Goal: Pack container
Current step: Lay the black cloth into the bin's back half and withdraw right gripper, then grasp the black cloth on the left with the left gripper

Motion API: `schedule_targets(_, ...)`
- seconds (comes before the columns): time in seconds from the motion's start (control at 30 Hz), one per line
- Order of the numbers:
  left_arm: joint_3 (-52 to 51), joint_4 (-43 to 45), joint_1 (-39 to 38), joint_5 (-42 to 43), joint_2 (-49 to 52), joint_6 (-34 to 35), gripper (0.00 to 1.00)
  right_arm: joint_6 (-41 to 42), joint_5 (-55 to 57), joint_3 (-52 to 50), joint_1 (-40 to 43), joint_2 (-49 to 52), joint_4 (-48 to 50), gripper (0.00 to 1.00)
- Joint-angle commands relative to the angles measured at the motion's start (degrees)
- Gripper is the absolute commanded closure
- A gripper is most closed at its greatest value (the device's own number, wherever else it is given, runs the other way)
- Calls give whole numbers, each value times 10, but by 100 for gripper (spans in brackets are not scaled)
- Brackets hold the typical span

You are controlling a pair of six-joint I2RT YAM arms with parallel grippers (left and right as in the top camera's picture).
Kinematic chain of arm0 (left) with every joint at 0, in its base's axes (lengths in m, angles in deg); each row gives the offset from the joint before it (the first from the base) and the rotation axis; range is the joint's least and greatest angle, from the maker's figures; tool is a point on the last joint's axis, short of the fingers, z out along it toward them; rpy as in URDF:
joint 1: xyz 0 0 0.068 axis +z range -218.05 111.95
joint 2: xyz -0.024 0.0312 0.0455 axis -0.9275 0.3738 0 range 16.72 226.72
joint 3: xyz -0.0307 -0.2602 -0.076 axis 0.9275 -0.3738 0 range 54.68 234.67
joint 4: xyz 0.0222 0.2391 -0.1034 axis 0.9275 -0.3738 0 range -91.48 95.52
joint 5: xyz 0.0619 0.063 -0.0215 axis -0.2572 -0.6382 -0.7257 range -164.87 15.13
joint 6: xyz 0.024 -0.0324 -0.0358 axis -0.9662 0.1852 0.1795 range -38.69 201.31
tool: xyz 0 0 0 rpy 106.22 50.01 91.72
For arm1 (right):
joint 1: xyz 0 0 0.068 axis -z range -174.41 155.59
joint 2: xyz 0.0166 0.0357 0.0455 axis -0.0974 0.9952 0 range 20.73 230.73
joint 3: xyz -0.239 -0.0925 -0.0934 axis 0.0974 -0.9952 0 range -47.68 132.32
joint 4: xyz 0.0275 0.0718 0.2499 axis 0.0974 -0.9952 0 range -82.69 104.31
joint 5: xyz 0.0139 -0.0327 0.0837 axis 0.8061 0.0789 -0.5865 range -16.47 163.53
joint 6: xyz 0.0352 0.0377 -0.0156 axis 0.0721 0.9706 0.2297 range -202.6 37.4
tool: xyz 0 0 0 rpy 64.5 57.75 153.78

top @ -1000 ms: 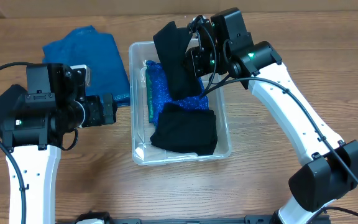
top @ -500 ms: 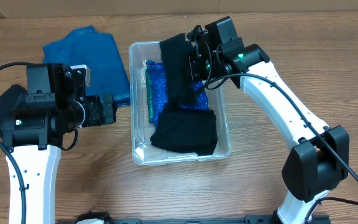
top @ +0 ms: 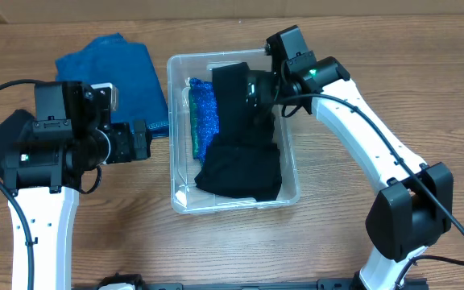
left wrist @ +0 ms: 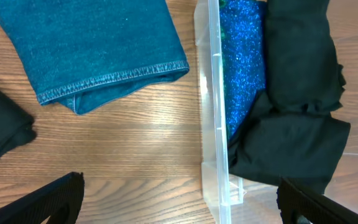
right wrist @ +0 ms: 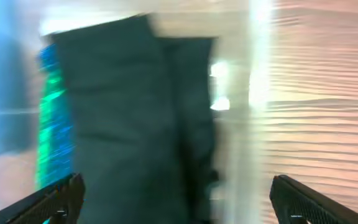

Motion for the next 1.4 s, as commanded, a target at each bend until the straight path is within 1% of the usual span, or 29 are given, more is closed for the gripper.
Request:
schedule_targets(0.0, 12, 0, 0, -3, 3, -7, 0, -2, 85, 18, 2, -13, 0, 0)
schedule_targets(0.07, 12, 0, 0, -3, 3, -7, 0, -14, 84, 29, 2, -23, -3, 0)
schedule_targets(0.17, 12, 2, 0, -3, 3, -7, 0, -12, 72, 51, 2, -44, -31, 0)
schedule_targets(0.23, 13, -1, 0, -24, 3, -8, 0, -12, 73, 80, 30, -94, -70, 0)
schedule_targets(0.33, 37, -31, 16, -76, 3, 23, 0, 24, 72, 85, 113, -169, -98, 0)
schedule_targets(0.4, 86, -62, 71, -83, 3, 39, 0, 33, 38, 85, 208, -205, -149, 0)
schedule_targets(0.47, 115, -60, 152, -83, 3, 81, 0, 33, -14, 82, 265, -203, -187, 0)
schedule_targets(0.53, 115, -44, 228, -83, 8, 117, 0, 33, -34, 67, 295, -199, -199, 0)
schedule_targets(0.57, 115, -40, 268, -83, 21, 130, 0, 31, -32, 58, 299, -195, -202, 0)
schedule_targets(0.63, 115, -34, 323, -83, 56, 129, 0, 13, -33, 48, 299, -193, -203, 0)
schedule_targets(0.7, 115, -25, 376, -73, 116, 129, 0, 13, -32, 34, 299, -193, -202, 0)
schedule_targets(0.8, 115, -3, 432, -54, 222, 117, 0, 14, -33, 16, 299, -193, -201, 0)
schedule_targets(0.9, 115, 31, 466, -20, 332, 99, 0, 11, -33, 13, 299, -193, -201, 0)
schedule_targets(0.97, 115, 52, 473, 10, 373, 76, 0, 0, -32, 13, 299, -193, -201, 0)
schedule_targets(1.03, 115, 83, 476, 17, 414, 64, 0, 0, -32, 13, 299, -193, -202, 0)
schedule_targets(1.1, 115, 104, 476, 25, 440, 36, 0, -2, -32, 13, 299, -193, -202, 0)
schedule_targets(1.2, 115, 130, 476, 61, 477, 27, 0, -2, -32, 12, 299, -193, -204, 0)
schedule_targets(1.37, 115, 154, 488, 55, 506, 28, 0, -2, -32, 12, 299, -193, -206, 0)
